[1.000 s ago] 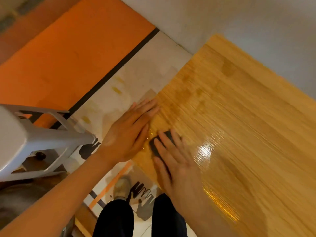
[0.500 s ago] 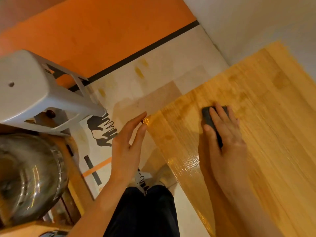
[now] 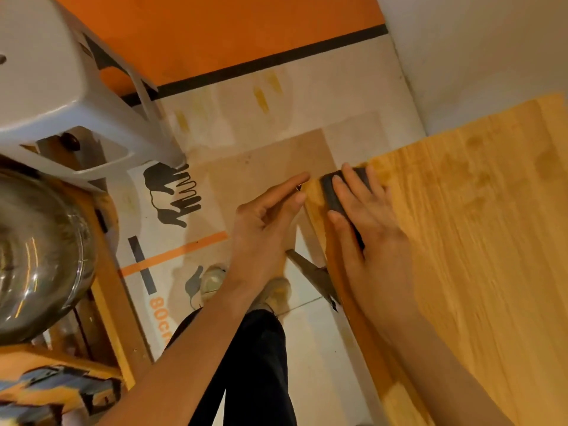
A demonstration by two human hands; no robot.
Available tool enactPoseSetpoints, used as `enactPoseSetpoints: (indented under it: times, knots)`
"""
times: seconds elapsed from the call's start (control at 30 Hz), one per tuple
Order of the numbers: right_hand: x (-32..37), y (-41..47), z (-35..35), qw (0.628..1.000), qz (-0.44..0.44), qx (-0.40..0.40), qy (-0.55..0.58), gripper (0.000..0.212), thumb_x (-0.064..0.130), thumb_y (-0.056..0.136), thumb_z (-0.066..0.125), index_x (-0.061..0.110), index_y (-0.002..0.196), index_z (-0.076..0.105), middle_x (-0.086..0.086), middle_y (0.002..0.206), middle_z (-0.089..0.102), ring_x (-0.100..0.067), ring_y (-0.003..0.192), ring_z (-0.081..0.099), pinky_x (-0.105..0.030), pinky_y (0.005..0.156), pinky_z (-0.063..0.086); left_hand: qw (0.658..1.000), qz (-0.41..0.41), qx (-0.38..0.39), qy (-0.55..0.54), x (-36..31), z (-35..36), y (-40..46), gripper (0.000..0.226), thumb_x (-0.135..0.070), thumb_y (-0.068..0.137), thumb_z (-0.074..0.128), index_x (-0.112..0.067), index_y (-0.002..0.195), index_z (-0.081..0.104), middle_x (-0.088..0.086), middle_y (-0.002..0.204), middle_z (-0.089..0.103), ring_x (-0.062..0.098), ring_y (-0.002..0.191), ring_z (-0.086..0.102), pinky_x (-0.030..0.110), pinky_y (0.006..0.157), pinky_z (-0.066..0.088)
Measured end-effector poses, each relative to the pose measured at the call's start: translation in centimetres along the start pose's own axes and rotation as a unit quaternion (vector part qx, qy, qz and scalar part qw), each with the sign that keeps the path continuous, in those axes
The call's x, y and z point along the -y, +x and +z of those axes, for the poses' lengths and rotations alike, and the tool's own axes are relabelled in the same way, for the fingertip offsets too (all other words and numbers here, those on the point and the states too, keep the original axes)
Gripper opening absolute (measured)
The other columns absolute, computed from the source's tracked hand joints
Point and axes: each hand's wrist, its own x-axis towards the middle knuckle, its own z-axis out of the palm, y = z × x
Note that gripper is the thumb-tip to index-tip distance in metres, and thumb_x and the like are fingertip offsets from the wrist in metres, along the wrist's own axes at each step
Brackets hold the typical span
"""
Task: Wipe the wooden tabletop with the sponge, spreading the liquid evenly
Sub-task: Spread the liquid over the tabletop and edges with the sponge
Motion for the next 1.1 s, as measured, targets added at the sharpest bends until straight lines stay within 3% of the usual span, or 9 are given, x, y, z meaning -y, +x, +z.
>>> enactPoseSetpoints:
  times: [0.17,0.27,0.37,0.5,0.6,0.7,0.83,1.03,1.1]
  knots:
    - [0.2,-8.4,-0.6,0.999,-0.008,0.039,-0.023,0.045,0.024,0.097,0.047,0.013,0.141,0.043,0.005,0.154,0.036,-0.021,0.148,0.022,-0.052,0.115,0.028,0.998,-0.014,0.037,-0.056,0.8,-0.9,0.8,0.027,-0.017,0.095,0.068,-0.029,0.118,0.072,-0.018,0.118,0.074,0.000,0.120,0.064,0.012,0.096,0.048]
    - [1.6,-5.8,0.5,0.999,0.020,0.026,-0.021,0.044,0.026,0.099,0.045,0.013,0.142,0.042,0.006,0.153,0.036,-0.017,0.148,0.020,-0.053,0.114,0.031,0.995,-0.013,0.067,-0.070,1.1,-1.4,1.3,0.025,-0.018,0.098,0.065,-0.028,0.119,0.072,-0.015,0.120,0.074,0.003,0.121,0.064,0.015,0.100,0.048]
    - [3.0,-0.4,2.0,0.999,0.035,0.000,0.026,0.041,0.019,0.101,0.049,0.012,0.141,0.046,0.003,0.152,0.038,-0.014,0.149,0.018,-0.050,0.117,0.030,0.989,-0.033,0.093,-0.111,1.2,-1.8,1.4,0.024,-0.026,0.104,0.053,-0.027,0.119,0.072,-0.011,0.122,0.073,0.005,0.123,0.063,0.020,0.107,0.046]
    - [2.8,-2.2,2.3,0.997,0.042,-0.018,0.056,0.038,0.018,0.103,0.043,0.012,0.141,0.047,0.005,0.152,0.040,-0.014,0.148,0.021,-0.051,0.115,0.033,0.972,-0.093,0.124,-0.178,1.4,-2.2,1.6,0.049,-0.043,0.105,0.032,-0.021,0.124,0.071,-0.001,0.133,0.069,0.008,0.132,0.058,0.033,0.118,0.038]
    - [2.9,-6.6,2.3,0.998,-0.001,-0.011,-0.068,0.039,0.018,0.098,0.049,0.013,0.137,0.050,0.000,0.150,0.043,-0.021,0.146,0.028,-0.054,0.102,0.047,0.949,-0.137,0.140,-0.246,1.5,-2.3,1.3,0.060,-0.049,0.108,0.017,-0.024,0.124,0.068,-0.001,0.138,0.066,0.007,0.134,0.055,0.032,0.119,0.034]
    - [2.6,-4.8,3.4,0.990,-0.051,-0.017,-0.128,0.038,0.015,0.097,0.055,0.009,0.134,0.053,-0.004,0.149,0.043,-0.026,0.146,0.028,-0.055,0.103,0.046,0.933,-0.154,0.156,-0.287,1.5,-2.1,1.1,0.063,-0.051,0.105,0.012,-0.022,0.130,0.063,0.001,0.142,0.063,0.008,0.137,0.053,0.033,0.122,0.032]
    - [2.3,-1.1,4.3,0.986,-0.071,-0.023,-0.147,0.040,0.011,0.099,0.055,0.010,0.139,0.050,-0.002,0.153,0.038,-0.023,0.147,0.025,-0.043,0.107,0.044,0.922,-0.163,0.176,-0.304,1.1,-2.2,1.1,0.077,-0.059,0.095,0.019,-0.011,0.147,0.048,0.006,0.150,0.055,0.011,0.141,0.049,0.026,0.119,0.036]
    - [1.4,-8.2,3.2,0.987,-0.041,-0.015,-0.153,0.041,0.017,0.099,0.050,0.009,0.139,0.046,-0.004,0.152,0.039,-0.031,0.145,0.029,-0.054,0.109,0.038,0.934,-0.156,0.204,-0.248,0.9,-3.1,1.0,0.072,-0.061,0.092,0.017,-0.023,0.143,0.051,-0.004,0.147,0.058,0.002,0.136,0.052,0.025,0.118,0.034]
    - [1.9,-6.5,3.3,0.990,-0.034,-0.010,-0.139,0.042,0.016,0.098,0.050,0.008,0.139,0.046,-0.006,0.152,0.039,-0.030,0.146,0.027,-0.051,0.112,0.036,0.946,-0.090,0.199,-0.238,0.6,-3.3,0.7,0.065,-0.057,0.099,0.021,-0.023,0.150,0.042,-0.003,0.155,0.049,0.004,0.142,0.045,0.031,0.123,0.030]
